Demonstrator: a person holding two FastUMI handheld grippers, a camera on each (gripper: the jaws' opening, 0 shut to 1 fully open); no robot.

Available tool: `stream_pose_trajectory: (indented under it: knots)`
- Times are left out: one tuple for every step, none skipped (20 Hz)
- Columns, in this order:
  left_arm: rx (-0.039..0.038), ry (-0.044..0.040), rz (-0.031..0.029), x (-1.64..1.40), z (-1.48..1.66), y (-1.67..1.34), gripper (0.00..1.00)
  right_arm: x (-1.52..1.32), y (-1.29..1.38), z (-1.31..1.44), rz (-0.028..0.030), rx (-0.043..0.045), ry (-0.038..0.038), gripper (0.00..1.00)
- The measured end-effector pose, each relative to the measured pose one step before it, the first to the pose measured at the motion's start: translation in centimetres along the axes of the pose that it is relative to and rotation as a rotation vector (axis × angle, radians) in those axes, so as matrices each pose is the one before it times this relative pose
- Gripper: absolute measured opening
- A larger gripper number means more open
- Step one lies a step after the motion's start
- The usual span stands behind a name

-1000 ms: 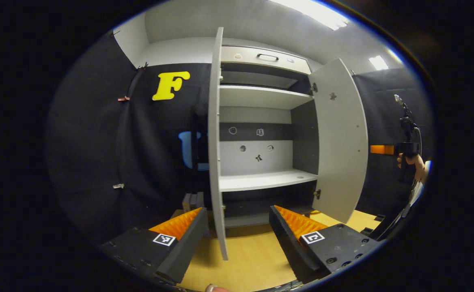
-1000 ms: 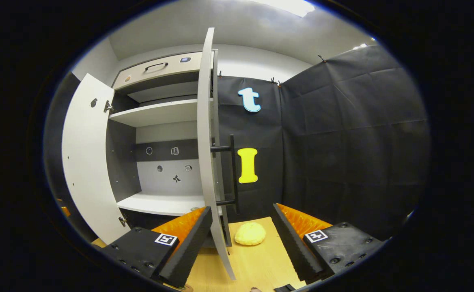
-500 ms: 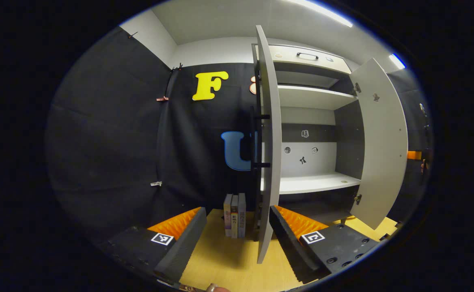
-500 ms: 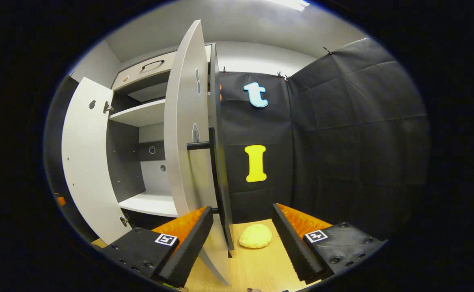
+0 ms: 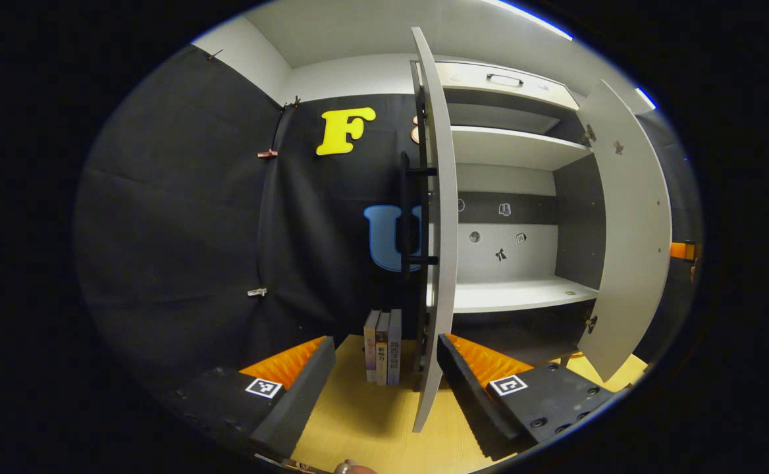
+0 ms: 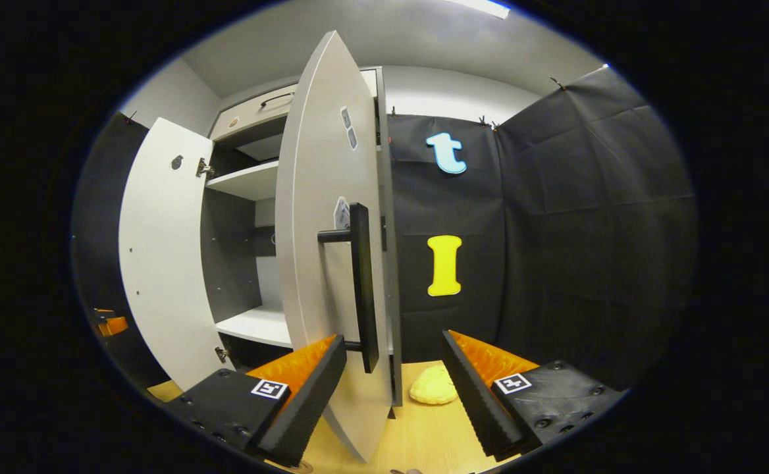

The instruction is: Grasp the bottle in the cabinet with the left hand and place it on the coaster, then close the right door with the right hand and the left door with the left hand.

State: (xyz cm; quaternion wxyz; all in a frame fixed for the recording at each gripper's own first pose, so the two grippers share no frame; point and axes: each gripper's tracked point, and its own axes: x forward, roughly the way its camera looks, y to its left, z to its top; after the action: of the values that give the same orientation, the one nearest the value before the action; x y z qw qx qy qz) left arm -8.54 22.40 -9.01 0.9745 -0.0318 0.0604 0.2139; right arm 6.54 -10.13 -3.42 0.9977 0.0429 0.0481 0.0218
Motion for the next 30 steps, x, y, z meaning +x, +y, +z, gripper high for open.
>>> stream_pose_trajectory:
  knots:
    - [0.00017,0.00245,0.00171,0.013,0.016,0.096,0.98,0.388,1.082,-0.232,0.02692,0.01035,0.00779,0.98]
    - [0.00259,0.00157,0.00784,0.029,-0.133,0.284,0.98,0.486,1.093,-0.193,0.02608,0.01153,0.00566,0.98]
    - [0.0039,0.00396,0.00911,-0.026,-0.075,0.342,0.98,0.611,1.027,-0.224,0.02442,0.01075,0.00287,0.98]
    - [0.00261,0.00618,0.00991,-0.118,-0.235,0.351,0.98,0.692,0.88,-0.242,0.0195,0.0089,0.00489,0.98]
    - [0.00181,0.00582,0.00564,-0.087,-0.088,0.307,0.98,0.553,0.921,-0.113,0.02256,0.00929,-0.0011,0.98]
    - [0.00262,0.00496,0.00538,-0.066,0.022,0.248,0.98,0.646,0.9,-0.253,0.02084,0.01061,0.00523,0.98]
    - [0.0038,0.0028,0.00621,-0.049,0.07,0.302,0.98,0.845,1.049,-0.261,0.02519,0.01187,0.00291,0.98]
    - [0.005,0.00178,0.00708,-0.077,-0.037,0.322,0.98,0.742,1.119,-0.379,0.0304,0.0084,0.00907,0.98]
    - [0.00447,0.00096,0.00725,0.14,0.07,0.362,0.98,0.709,1.529,-0.576,0.04419,0.0106,0.01766,0.98]
    - [0.00484,-0.00019,0.00405,0.098,0.058,0.297,0.99,0.329,1.045,-0.579,0.03384,0.00508,0.01656,0.98]
    - [0.00338,-0.00268,0.00091,0.194,0.285,0.14,0.98,0.64,0.685,-0.34,0.01387,-0.00562,0.00479,0.98]
    - [0.00204,-0.00603,-0.00244,0.178,0.272,-0.015,0.98,0.507,0.647,-0.031,0.01011,-0.01091,-0.00531,0.98]
    - [0.00212,-0.00684,-0.00476,0.205,0.326,0.04,0.98,0.241,0.495,0.03,0.00833,-0.01296,-0.00341,0.98]
    - [0.0028,-0.00717,-0.00188,0.395,0.32,-0.002,0.98,0.073,0.161,0.026,-0.00003,-0.01323,-0.0046,0.98]
    - [0.00272,-0.00756,0.00147,0.33,0.384,0.154,0.98,-0.059,-0.191,0.115,-0.00564,-0.00956,-0.00482,0.98]
    - [0.00084,-0.00831,-0.00302,0.414,0.336,0.167,0.98,-0.133,-0.175,-0.041,-0.00393,-0.00257,0.0009,0.98]
    - [-0.00433,-0.00661,-0.00829,0.441,0.379,-0.174,0.98,-0.108,-0.304,-0.255,-0.00909,0.00291,0.00895,0.98]
    - [-0.00954,-0.00935,-0.01583,0.381,0.207,-0.242,0.98,-0.152,-0.389,-0.285,-0.00985,0.00352,0.00834,0.98]
    - [-0.01134,-0.00534,-0.01951,0.401,0.289,-0.479,0.98,-0.181,-0.332,-0.154,-0.01121,0.00338,0.00341,0.98]
    - [-0.00903,-0.00485,-0.01393,0.315,0.12,-0.373,0.98,-0.241,-0.195,-0.048,-0.00948,0.00377,0.00125,0.98]
    - [-0.00544,-0.00161,-0.01245,0.235,0.117,-0.33,0.99,-0.31,-0.191,0.084,-0.00574,0.00301,-0.00168,0.98]
    - [-0.00278,-0.00379,-0.01128,0.225,0.038,-0.353,0.98,-0.342,-0.062,0.089,-0.00092,-0.00191,-0.00501,0.98]
    - [-0.00326,-0.00394,-0.01493,0.09,0.15,-0.344,0.98,-0.172,-0.108,0.151,-0.00498,-0.00836,-0.00443,0.98]
    - [-0.00356,-0.00162,-0.01782,0.209,0.198,-0.485,0.98,-0.044,-0.39,0.042,-0.01168,-0.01149,-0.00177,0.98]
    - [-0.00552,-0.00265,-0.01372,0.109,0.141,-0.329,0.98,-0.074,-0.32,0.004,-0.00935,-0.00784,0.00061,0.98]
    - [0.00239,-0.00336,-0.00327,0.092,0.097,0.11,0.99,-0.106,-0.249,-0.119,-0.00681,-0.0009,0.0029,0.98]
    - [0.00584,-0.00071,-0.00411,0.006,0.299,0.007,0.99,-0.089,-0.18,-0.147,-0.00596,0.00509,0.00601,0.98]
    - [0.00452,-0.00228,-0.00517,0.05,0.141,-0.025,0.96,-0.095,-0.152,-0.219,-0.00488,0.00778,0.0052,0.98]
    - [0.00393,-0.00664,-0.00451,0.0,0.424,0.035,0.97,-0.027,-0.143,-0.157,-0.00292,0.00695,0.00622,0.98]
    - [0.00467,-0.00828,-0.00465,0.148,0.577,-0.011,0.97,0.012,-0.153,-0.237,-0.00429,0.00422,0.00609,0.98]
